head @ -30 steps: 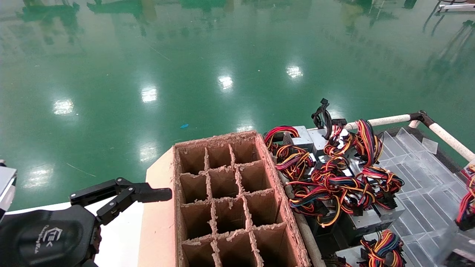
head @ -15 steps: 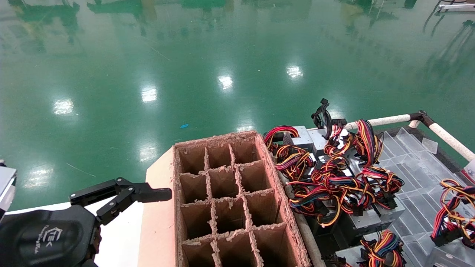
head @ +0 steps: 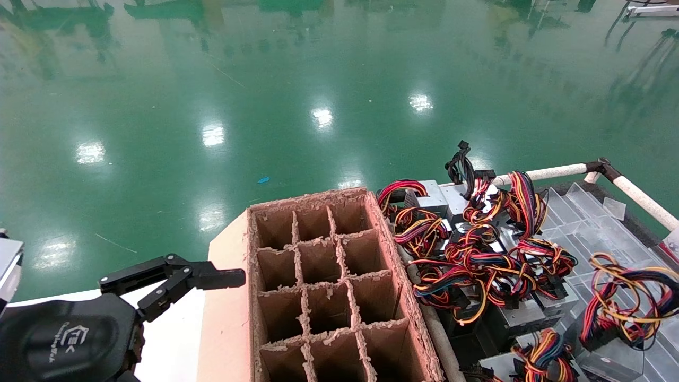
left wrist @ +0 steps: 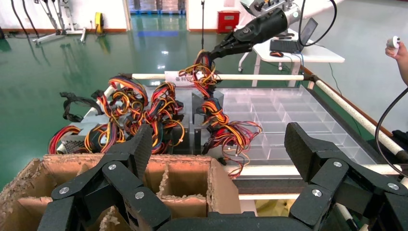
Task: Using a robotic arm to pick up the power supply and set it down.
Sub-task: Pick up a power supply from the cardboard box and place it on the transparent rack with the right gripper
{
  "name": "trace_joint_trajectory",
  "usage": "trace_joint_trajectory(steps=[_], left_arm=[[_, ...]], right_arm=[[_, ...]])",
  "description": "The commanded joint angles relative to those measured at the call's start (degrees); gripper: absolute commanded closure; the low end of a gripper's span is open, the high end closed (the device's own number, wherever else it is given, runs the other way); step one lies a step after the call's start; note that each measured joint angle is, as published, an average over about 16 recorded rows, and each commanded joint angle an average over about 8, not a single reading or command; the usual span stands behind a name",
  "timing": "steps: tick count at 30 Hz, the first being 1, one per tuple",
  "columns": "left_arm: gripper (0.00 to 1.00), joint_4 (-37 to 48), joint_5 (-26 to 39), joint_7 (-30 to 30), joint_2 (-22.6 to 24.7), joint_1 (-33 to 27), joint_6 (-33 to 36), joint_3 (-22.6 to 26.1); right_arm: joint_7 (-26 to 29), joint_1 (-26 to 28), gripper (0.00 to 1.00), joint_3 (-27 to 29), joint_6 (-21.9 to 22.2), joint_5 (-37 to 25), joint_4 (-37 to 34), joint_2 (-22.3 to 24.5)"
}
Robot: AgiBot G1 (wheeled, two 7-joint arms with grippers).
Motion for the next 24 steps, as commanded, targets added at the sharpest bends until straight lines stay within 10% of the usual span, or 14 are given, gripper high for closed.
trace_joint_trajectory(steps=[1,24], left_arm=[[0.0,0.0,0.0,0.0,0.0,0.0,0.0,0.0],[0.0,0.0,-0.1,0.0,0.0,0.0,0.0,0.1]], right_arm=[[0.5,0.1,1.0,0.4,0.1,-1.3,-0.2,-0.4],[-2.1,-3.3,1.0,-8.9,-3.8,7.9,-3.5,5.0]])
